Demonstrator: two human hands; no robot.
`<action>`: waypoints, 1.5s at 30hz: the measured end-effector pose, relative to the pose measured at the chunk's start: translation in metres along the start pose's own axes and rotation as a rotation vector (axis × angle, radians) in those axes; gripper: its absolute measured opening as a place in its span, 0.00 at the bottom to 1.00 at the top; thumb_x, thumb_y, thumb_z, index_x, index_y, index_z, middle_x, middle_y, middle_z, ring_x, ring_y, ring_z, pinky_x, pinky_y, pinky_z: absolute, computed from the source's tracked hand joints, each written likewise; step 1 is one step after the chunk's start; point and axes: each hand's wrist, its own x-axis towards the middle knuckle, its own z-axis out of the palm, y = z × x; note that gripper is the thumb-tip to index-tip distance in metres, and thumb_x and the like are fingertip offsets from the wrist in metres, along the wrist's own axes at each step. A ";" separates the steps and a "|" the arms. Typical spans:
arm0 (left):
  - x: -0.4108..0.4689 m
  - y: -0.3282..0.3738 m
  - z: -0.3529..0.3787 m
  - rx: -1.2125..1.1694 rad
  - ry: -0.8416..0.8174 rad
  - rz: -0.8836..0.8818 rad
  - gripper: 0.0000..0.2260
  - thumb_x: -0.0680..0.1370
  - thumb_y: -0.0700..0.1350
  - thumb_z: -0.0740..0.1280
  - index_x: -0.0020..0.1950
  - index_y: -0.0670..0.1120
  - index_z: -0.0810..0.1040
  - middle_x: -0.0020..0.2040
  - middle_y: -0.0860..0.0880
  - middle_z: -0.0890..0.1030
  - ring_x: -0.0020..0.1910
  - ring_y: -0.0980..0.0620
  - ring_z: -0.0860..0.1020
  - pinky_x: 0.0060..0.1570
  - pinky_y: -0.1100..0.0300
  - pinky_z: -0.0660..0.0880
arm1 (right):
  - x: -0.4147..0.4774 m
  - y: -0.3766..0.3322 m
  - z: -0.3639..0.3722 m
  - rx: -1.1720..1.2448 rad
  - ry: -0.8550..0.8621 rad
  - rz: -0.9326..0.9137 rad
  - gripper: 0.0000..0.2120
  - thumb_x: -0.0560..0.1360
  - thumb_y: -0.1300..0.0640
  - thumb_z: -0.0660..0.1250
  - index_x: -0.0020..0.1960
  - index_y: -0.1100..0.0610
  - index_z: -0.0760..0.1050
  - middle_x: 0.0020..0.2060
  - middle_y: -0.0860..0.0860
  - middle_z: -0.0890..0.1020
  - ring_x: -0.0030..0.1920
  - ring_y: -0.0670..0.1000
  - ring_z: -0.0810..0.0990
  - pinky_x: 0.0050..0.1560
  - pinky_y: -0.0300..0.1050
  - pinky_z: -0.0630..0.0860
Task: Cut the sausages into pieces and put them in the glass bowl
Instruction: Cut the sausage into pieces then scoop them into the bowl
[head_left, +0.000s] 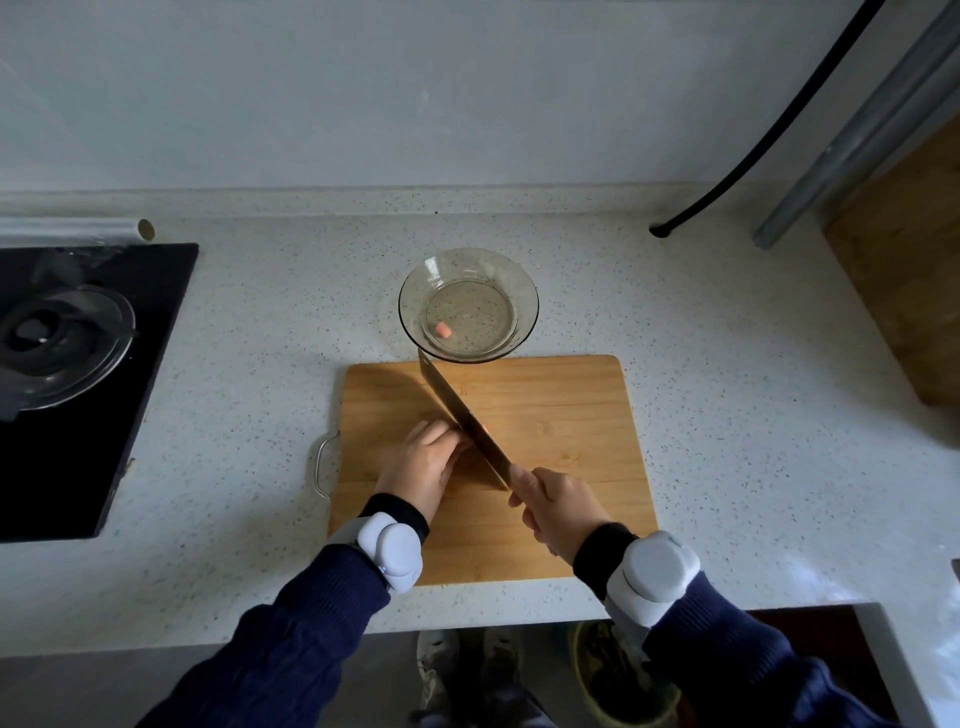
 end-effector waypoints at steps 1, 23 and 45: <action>0.000 -0.001 0.000 0.001 -0.006 0.004 0.09 0.74 0.37 0.67 0.53 0.46 0.81 0.47 0.49 0.81 0.48 0.51 0.73 0.42 0.56 0.78 | 0.000 0.000 0.000 0.007 0.001 0.003 0.20 0.79 0.45 0.52 0.42 0.57 0.74 0.28 0.48 0.72 0.24 0.45 0.67 0.26 0.36 0.64; -0.015 -0.004 -0.006 -0.027 0.031 -0.053 0.06 0.70 0.39 0.73 0.46 0.45 0.81 0.46 0.48 0.81 0.44 0.51 0.80 0.39 0.60 0.80 | -0.009 -0.015 0.002 -0.052 0.032 -0.136 0.23 0.80 0.46 0.52 0.47 0.62 0.76 0.27 0.46 0.72 0.25 0.43 0.67 0.28 0.34 0.62; -0.015 -0.004 -0.006 -0.062 0.043 -0.030 0.04 0.74 0.41 0.70 0.47 0.44 0.82 0.47 0.46 0.82 0.46 0.48 0.80 0.42 0.58 0.78 | -0.005 -0.020 0.012 -0.083 0.001 -0.128 0.19 0.81 0.48 0.51 0.43 0.59 0.73 0.29 0.43 0.70 0.27 0.43 0.65 0.29 0.34 0.61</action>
